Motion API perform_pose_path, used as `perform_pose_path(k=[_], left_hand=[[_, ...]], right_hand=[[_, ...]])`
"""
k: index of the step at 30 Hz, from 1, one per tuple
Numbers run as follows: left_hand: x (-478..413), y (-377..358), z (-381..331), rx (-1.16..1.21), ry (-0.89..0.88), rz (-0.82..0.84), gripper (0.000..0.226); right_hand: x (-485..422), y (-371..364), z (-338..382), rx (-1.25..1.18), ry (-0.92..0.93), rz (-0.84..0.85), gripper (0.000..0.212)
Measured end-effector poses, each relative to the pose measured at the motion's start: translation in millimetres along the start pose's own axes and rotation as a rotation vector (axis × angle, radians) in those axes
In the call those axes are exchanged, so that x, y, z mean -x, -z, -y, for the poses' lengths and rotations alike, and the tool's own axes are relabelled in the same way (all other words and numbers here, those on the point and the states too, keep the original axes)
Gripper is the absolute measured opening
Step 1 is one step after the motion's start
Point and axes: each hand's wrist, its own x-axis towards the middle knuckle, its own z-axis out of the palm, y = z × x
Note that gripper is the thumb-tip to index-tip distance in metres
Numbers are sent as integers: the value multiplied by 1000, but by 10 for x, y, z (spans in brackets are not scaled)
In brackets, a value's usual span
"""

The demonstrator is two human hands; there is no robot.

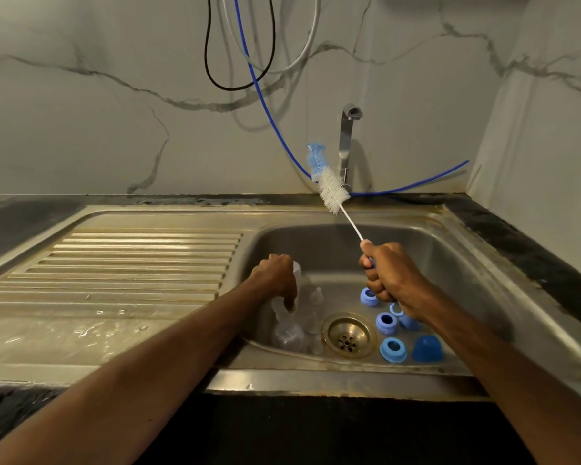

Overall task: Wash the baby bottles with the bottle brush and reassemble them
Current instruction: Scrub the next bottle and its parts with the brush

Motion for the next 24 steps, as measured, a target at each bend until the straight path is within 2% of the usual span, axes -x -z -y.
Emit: perform_pose_path(k=[9,16,21,24], left_hand=[[-36,-96,46,-139,63,6,92],[43,0,-53,-286,36,-41,89],[157,78,-281,-444,-62,-286,67],[128,46,-437,-409,-205,-262,61]], right_hand=[[-17,-7,-13,20,10,35,48],[-28,-3,-24,45,18,46,49],[-50,-5,-38,41,19,33,48],[-66,-4,-51,51,40,13,48]])
